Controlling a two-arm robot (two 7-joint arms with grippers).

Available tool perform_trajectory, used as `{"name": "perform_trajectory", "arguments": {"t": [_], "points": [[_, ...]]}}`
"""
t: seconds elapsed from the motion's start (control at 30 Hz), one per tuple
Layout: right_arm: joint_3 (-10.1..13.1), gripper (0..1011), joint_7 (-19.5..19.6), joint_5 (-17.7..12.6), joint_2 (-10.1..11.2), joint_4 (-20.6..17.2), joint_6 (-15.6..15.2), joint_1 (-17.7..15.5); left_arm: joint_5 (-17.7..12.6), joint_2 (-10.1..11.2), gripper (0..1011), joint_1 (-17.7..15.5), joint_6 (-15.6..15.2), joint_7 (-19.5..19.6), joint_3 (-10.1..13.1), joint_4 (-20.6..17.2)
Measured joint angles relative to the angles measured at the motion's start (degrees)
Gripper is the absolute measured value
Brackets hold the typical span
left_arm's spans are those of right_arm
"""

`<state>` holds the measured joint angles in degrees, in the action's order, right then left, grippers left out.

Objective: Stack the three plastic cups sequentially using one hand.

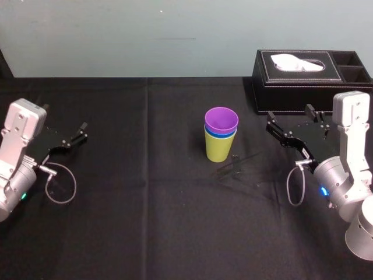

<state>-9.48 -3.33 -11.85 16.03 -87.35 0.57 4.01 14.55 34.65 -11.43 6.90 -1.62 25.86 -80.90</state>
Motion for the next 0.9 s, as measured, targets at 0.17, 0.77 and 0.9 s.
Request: {"name": "perform_trajectory", "arguments": {"t": [0.17, 0.77, 0.9], "points": [[0.0, 1004, 0.0, 0.0, 0.0, 0.0, 0.0, 0.0, 0.0, 0.0, 1012, 0.0, 0.0, 0.0, 0.0, 0.0], [0.0, 1004, 0.1, 0.0, 0.0, 0.0, 0.0, 0.0, 0.0, 0.0, 1011, 0.0, 0.0, 0.0, 0.0, 0.0], [0.0, 1004, 0.1, 0.0, 0.0, 0.0, 0.0, 0.0, 0.0, 0.0, 1011, 0.0, 0.0, 0.0, 0.0, 0.0]]}}
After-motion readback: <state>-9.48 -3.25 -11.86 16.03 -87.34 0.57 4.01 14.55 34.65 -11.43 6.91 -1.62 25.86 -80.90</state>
